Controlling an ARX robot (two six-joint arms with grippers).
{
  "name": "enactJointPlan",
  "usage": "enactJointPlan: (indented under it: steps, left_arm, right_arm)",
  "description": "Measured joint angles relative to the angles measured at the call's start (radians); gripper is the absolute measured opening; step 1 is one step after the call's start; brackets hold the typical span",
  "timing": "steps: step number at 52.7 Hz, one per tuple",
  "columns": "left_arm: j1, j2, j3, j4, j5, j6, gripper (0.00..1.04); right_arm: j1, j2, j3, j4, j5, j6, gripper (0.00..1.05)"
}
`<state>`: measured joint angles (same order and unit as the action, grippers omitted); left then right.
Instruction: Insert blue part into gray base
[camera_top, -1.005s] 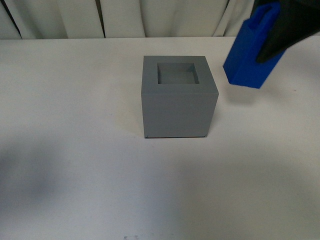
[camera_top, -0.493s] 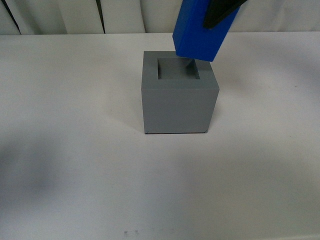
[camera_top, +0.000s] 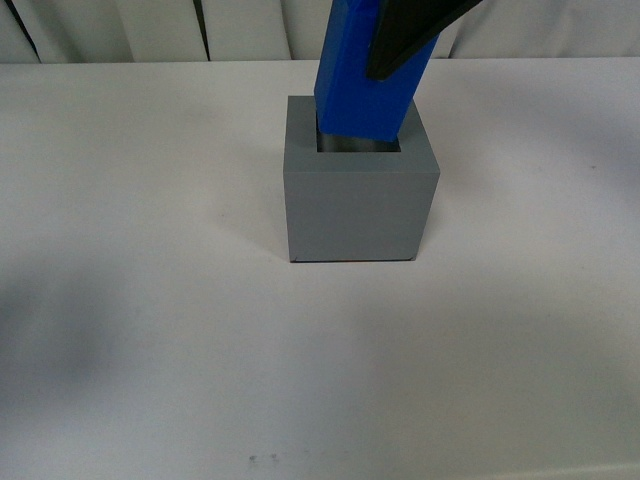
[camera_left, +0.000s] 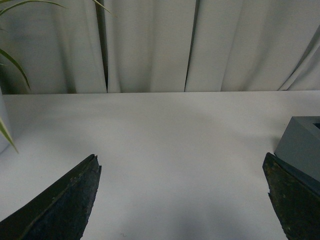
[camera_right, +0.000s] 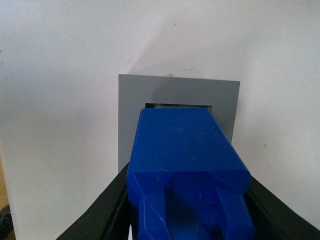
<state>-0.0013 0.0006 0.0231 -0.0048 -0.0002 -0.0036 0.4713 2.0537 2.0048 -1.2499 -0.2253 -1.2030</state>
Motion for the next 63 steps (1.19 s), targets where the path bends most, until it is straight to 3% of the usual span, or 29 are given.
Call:
enactJointPlan:
  steps: [53,60,63]
  left_arm:
    - [0.000,0.000,0.000,0.000,0.000,0.000,0.99]
    - [0.000,0.000,0.000,0.000,0.000,0.000,0.99]
    - [0.000,0.000,0.000,0.000,0.000,0.000,0.99]
  right_arm:
    - [-0.007,0.002,-0.064,0.047,0.013,0.005,0.48]
    - [-0.009,0.002,-0.063,0.049,0.003,0.012,0.75]
    - [-0.010,0.002,-0.063,0.048,0.000,0.012,0.82]
